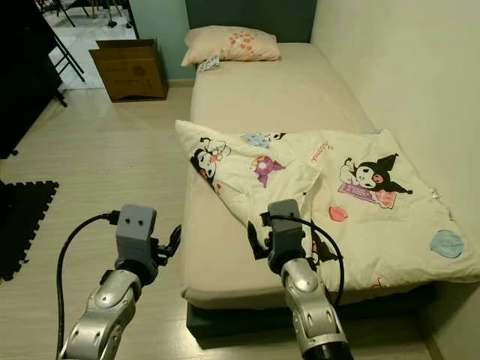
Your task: Clean up the room
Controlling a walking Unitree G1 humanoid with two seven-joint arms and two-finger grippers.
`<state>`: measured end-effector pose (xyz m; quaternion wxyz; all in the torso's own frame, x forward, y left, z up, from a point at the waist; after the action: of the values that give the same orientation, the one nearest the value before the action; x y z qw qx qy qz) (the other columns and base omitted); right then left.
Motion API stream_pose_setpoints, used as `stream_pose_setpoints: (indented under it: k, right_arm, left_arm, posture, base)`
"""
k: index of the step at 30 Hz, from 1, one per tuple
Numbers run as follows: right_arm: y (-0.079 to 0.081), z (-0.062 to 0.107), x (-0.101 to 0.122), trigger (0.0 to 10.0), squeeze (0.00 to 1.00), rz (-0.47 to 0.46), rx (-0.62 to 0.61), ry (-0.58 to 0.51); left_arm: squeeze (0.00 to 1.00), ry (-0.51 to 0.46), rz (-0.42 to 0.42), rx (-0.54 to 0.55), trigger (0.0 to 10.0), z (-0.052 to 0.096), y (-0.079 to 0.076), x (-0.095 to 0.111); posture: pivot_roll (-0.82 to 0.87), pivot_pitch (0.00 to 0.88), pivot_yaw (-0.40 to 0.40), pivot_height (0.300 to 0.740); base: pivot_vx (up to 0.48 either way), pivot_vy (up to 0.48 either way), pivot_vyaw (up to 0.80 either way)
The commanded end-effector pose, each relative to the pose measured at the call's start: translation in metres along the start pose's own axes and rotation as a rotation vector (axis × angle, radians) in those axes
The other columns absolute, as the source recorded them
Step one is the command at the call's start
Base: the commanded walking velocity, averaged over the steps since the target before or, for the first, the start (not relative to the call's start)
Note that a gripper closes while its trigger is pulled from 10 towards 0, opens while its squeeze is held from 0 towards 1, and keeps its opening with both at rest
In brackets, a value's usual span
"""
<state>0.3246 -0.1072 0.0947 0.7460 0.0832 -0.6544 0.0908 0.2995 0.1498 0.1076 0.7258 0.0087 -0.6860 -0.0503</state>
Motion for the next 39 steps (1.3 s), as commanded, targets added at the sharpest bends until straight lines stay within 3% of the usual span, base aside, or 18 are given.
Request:
stream_pose_setpoints:
  k: [1,6,14,16,36,39]
  right_arm:
    - [-0.001,0.000,-0.004,10.0,0.00,0.002,-0.007,0.009]
    - [0.000,0.002,-0.005,10.0,0.00,0.003,-0.003,0.009]
    - [0.001,0.003,-0.006,10.0,0.00,0.003,0.002,0.009]
    - [0.000,0.003,-0.005,10.0,0.00,0.006,0.002,0.007]
    - [-0.002,-0.001,-0.001,10.0,0.00,0.015,-0.001,0.001]
    - [-0.002,-0.001,-0.001,10.0,0.00,0.015,-0.001,0.001]
  left_arm:
    - [0.00,0.029,-0.002,0.014,10.0,0.001,0.004,-0.007]
    - [0.00,0.031,-0.011,0.033,10.0,0.001,0.007,-0.008]
    - [0.00,0.028,-0.018,0.040,10.0,0.001,0.008,-0.008]
    - [0.00,0.028,0.014,0.051,10.0,0.001,0.008,-0.008]
    - [0.00,0.016,0.016,0.072,10.0,-0.002,0.013,-0.006]
    - [0.00,0.018,0.019,0.074,10.0,-0.002,0.014,-0.006]
  posture:
    - [-0.07,0.130,0.022,0.740]
    - [-0.07,0.132,0.021,0.740]
    - [-0.08,0.127,0.022,0.740]
    - [-0.08,0.122,0.021,0.740]
    - [-0.09,0.127,0.012,0.740]
    - [-0.08,0.131,0.014,0.740]
  base:
    - [0.000,0.000,0.00]
    - [0.000,0.000,0.00]
    - [0.000,-0.433,0.00]
    - [0.000,0.000,0.00]
    - [0.000,0.000,0.00]
    - [0.000,0.450,0.00]
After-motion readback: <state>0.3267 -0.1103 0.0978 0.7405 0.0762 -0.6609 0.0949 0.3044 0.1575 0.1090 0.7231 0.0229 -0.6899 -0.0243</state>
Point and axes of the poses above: a point about 5 cm out from each wrist's last joint towards the gripper, its own z axis pointing back from the gripper into the wrist, its own x axis along the axis of the wrist's last joint, y = z × x, the point moved 2 cm from there along -z, pointing out of the wrist towards the gripper, and after that the axes turned 2 degrees about -z, right-handed, at the moved point
